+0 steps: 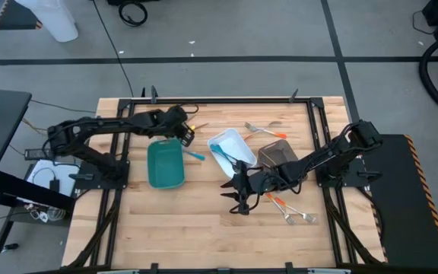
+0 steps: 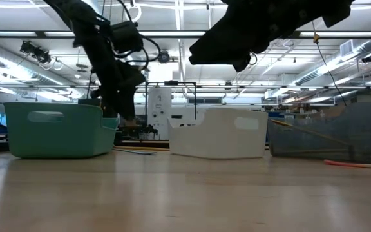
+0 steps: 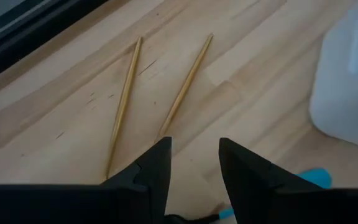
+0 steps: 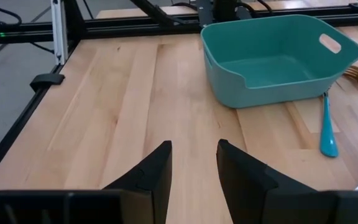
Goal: Sort silverware by color (type)
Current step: Put the gold fork into the black bin
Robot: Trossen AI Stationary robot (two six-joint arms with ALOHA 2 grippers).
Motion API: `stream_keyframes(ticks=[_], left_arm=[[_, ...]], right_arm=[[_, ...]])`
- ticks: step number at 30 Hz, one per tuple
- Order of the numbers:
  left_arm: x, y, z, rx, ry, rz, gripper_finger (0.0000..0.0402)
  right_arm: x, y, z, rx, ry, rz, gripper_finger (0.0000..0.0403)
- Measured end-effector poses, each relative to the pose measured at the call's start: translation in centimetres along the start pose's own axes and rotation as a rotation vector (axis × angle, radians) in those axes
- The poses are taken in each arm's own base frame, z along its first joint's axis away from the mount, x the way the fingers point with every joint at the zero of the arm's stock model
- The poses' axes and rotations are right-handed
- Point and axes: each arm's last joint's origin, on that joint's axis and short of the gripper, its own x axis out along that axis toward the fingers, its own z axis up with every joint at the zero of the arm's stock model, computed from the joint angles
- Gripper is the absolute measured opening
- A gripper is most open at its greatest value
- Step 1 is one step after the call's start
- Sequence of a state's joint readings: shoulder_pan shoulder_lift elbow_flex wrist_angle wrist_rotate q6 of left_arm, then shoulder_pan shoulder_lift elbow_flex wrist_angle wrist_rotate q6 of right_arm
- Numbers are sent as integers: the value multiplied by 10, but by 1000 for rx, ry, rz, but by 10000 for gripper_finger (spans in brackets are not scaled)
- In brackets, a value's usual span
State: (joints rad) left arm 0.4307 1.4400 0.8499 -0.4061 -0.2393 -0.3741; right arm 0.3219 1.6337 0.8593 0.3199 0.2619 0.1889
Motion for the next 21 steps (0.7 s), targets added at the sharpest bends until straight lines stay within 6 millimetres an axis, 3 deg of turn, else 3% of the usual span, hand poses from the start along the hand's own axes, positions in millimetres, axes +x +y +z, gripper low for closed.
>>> stream_keyframes(ticks=[11, 21], left_arm=[[37, 3, 24, 20, 134, 48, 142], [70, 1, 23, 116, 248, 52, 142]], right_arm=[[-2, 8, -1, -15, 0, 19, 133], [-4, 14, -3, -20, 2, 34, 133]])
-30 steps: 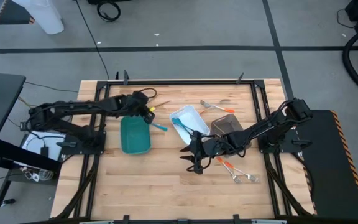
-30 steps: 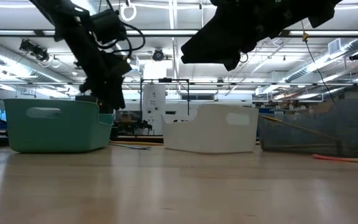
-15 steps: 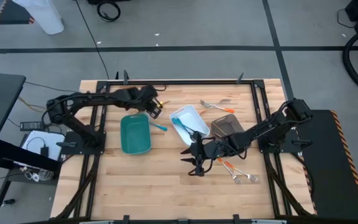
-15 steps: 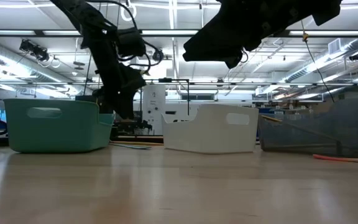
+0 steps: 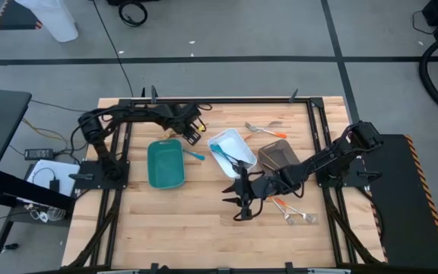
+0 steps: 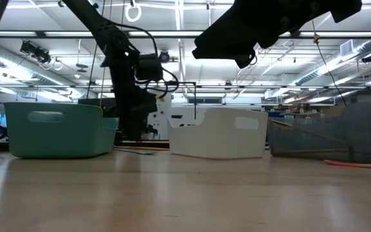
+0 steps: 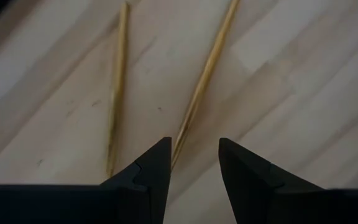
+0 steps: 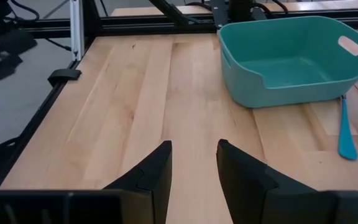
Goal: Sort silverware by color (type)
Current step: Put the gold fork into the black bin
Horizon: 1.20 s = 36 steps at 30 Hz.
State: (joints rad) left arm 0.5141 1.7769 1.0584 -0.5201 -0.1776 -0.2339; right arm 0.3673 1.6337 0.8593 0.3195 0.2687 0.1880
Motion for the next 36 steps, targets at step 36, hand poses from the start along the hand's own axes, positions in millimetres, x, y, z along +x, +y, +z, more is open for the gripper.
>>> stream_keyframes(ticks=[36], left_arm=[[-17, -22, -2, 118, -80, 11, 19]], right_arm=[[-2, -3, -16, 13, 141, -114, 132]])
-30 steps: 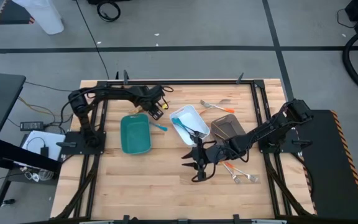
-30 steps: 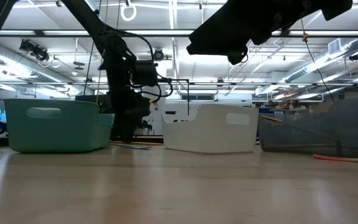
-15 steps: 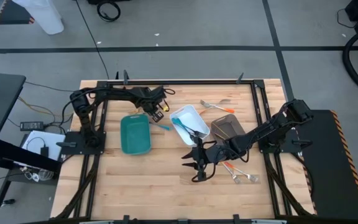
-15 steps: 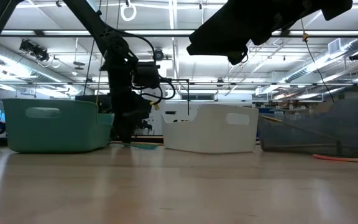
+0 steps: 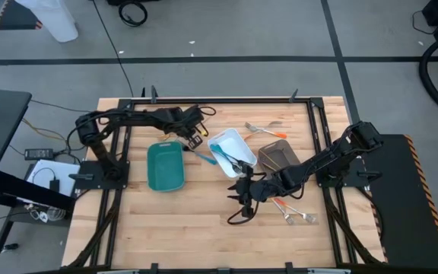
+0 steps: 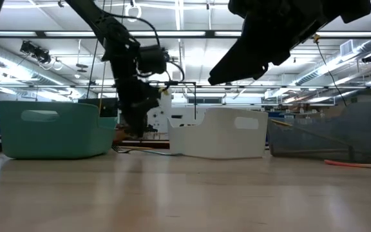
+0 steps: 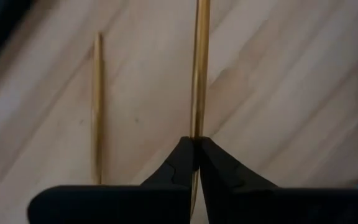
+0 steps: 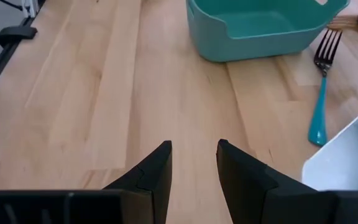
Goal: Sort silverware by color (type)
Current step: Put the gold fork into the black bin
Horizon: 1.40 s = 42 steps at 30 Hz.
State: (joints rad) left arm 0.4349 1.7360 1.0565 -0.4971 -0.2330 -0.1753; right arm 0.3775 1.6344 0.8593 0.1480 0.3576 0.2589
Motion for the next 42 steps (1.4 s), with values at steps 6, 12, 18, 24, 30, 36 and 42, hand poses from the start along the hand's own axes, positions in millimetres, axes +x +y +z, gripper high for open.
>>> stream_keyframes(ticks=[6, 12, 18, 24, 30, 36, 42], left_arm=[[-28, -6, 9, -2, -149, -7, 19], [-50, -25, 19, 37, -321, -88, 21], [-66, -52, 21, 114, -451, -171, 19], [-77, -74, 20, 180, -535, -219, 19], [-100, -89, 18, 223, -651, -261, 19], [-116, -112, 10, 304, -727, -318, 20], [-130, -130, 4, 337, -806, -378, 20]], right_arm=[[1, -3, 0, -4, -2, -56, 132], [4, -15, 1, 11, 1, -130, 132], [-11, -34, 16, 55, -16, -173, 132], [-38, -51, 34, 72, -93, -296, 132], [-61, -68, 35, 101, -152, -300, 134], [-75, -77, 33, 80, -202, -285, 135], [-83, -84, 34, 82, -290, -243, 136]])
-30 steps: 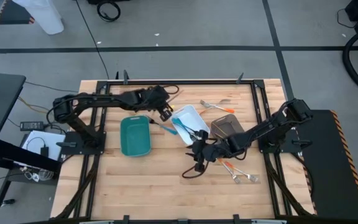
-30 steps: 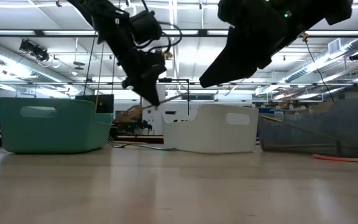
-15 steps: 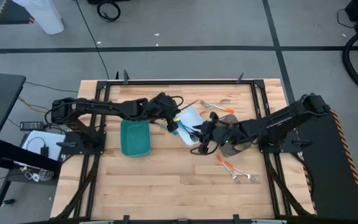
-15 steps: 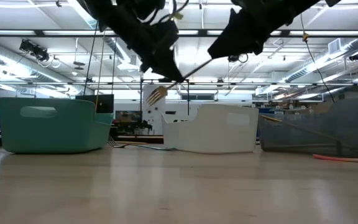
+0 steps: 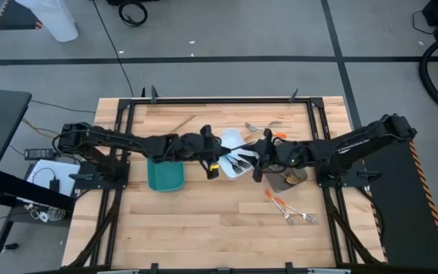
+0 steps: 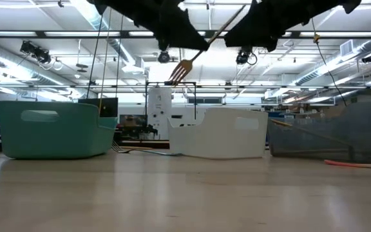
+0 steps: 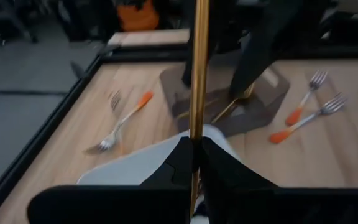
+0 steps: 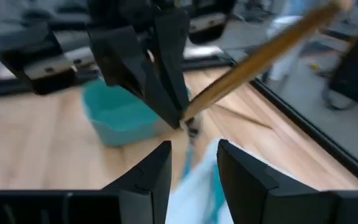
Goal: Sort silverware by color (type)
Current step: Put the gold fork into the black bin
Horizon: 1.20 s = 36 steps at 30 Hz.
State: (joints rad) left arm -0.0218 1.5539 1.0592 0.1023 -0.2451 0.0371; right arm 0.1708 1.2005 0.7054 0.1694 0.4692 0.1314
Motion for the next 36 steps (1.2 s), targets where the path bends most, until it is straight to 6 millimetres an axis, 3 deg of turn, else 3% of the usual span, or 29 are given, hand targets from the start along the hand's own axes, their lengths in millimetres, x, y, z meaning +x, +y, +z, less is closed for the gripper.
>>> stream_keyframes(ticks=[4, 12, 36], left_arm=[[-3, -10, 9, 16, -89, -24, 20], [-6, -15, 21, 0, -212, -62, 20], [-7, -8, 30, -35, -317, -75, 20]], right_arm=[[-3, -3, 2, 21, -106, 96, 136], [-10, -3, 8, -27, -294, 120, 135], [-16, -2, 23, -109, -460, 151, 134]])
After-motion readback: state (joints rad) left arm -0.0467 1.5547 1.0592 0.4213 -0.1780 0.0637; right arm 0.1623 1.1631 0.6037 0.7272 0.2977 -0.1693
